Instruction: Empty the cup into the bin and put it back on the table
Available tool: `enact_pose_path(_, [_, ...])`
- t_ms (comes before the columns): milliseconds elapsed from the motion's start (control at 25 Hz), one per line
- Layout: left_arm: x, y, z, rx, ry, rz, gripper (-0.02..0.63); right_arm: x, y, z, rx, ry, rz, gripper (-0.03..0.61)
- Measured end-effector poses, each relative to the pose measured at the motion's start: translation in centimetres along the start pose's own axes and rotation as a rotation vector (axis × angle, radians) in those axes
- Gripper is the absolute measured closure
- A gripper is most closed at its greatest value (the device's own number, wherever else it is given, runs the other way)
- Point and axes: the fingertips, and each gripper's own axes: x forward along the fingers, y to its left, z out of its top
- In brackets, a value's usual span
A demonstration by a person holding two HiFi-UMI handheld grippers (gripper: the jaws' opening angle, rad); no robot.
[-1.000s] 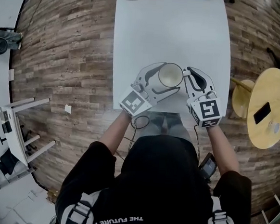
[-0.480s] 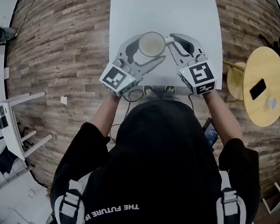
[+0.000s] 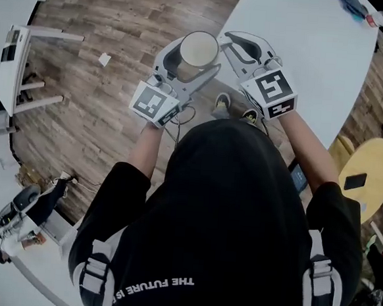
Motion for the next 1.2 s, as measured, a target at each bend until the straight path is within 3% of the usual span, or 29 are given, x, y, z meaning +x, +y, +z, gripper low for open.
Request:
enact_pose_path(240, [-9.0, 4.3, -0.5, -0.059, -0.021, 0.188, 0.249, 6.8, 7.9, 1.6, -0.056, 0.042, 0.188, 0.525])
enact_pose_path(400, [-12.4, 5.5, -1.8, -0.116, -0.032, 0.267, 0.249, 9.2, 11.2, 1.0, -0.08, 0.092, 0.269, 0.525])
enact_pose_path(560, [-15.1, 6.7, -4.0, -0.216, -0.032, 0.318, 0.249, 11.5, 13.9, -0.8, -0.079, 0.205, 0.354, 0.525])
enact_pose_path(680, [-16.2, 7.9, -7.2, -0.351, -0.011, 0.345, 0.249, 13.6, 15.2, -3.6, -0.074, 0.327, 0.411, 0.525])
enact_pose_path(960, [-16.2, 9.1, -17.6, -0.84, 0.035, 0.362, 0.249, 16.8, 16.3, -14.0, -0.007, 0.728, 0.53, 0.525])
enact_pose_path(1200, [-17.0, 9.4, -24.6, -1.056, 0.03, 0.359, 0.249, 18.2, 17.9, -20.9, 0.041, 0.907, 0.598, 0.525])
